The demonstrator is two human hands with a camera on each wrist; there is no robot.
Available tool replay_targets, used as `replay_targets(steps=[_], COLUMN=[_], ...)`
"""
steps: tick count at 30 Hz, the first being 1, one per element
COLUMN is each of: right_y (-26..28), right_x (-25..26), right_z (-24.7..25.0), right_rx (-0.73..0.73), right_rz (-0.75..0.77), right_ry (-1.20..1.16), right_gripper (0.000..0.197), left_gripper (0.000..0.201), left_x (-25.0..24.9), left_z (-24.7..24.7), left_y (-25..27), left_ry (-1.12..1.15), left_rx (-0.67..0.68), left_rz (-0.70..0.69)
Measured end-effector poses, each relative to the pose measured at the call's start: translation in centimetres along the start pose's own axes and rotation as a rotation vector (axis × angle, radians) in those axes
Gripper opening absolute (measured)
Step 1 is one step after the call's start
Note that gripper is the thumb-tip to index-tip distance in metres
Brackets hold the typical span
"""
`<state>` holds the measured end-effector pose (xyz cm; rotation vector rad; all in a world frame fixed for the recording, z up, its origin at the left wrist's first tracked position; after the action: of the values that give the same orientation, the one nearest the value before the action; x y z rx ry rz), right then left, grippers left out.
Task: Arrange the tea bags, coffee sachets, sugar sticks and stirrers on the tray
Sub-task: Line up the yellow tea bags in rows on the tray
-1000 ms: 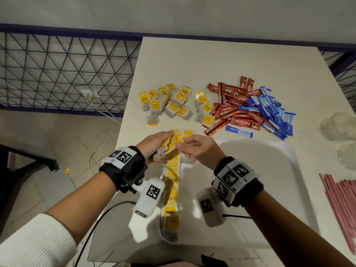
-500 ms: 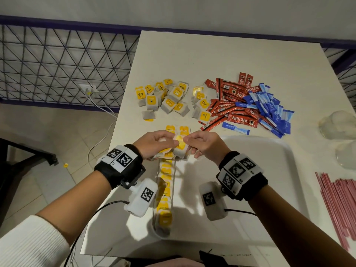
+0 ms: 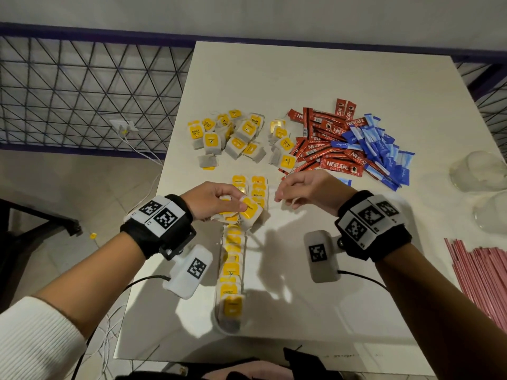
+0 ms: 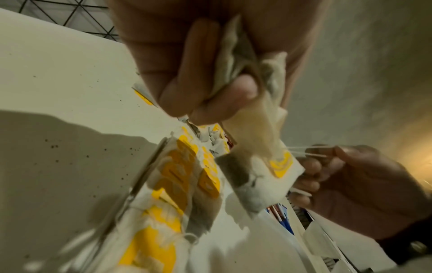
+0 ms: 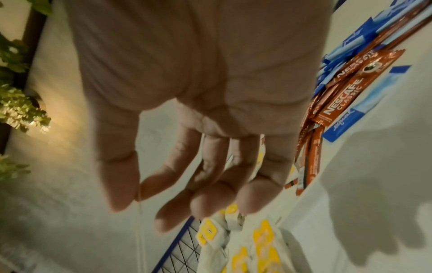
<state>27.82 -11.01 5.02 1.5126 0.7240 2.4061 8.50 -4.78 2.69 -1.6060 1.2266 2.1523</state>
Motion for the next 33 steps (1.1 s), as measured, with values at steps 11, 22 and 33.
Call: replay_targets(steps=[11,22,33], right_y=[-0.8,-0.2,-0.6], right_x=[-1.1,-2.3,-3.6], right_z=[-3.1,-5.2,-6.2], right_rx=[-0.035,-0.12,-0.225], right_rz=[-0.062,-0.118,-0.084], right_ry=[-0.126,-0.162,-0.027], right_gripper=[0.013,0.021,0.01], left_gripper=[0.023,0.022,0.016], left_x=[-0.4,0.9,2.7], left_z=[-0.8,-1.8,-2.0], left_y=[-0.3,-0.7,-0.5], left_ry=[0.163,0.309,0.23], left_rx=[0.068,-0.078,-0.081], left_rz=[-0.109,-0.028,0.053])
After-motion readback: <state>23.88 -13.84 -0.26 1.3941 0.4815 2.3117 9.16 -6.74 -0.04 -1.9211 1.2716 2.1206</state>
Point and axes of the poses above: each hand's wrist, its own y-axis away from the middle knuckle, its own z-axis out of the back of the hand, x = y × z, the point moved 2 cm from there along -y, towards the middle knuckle, and after that the axes turned 14 degrees about y, right-handed, at the moved point
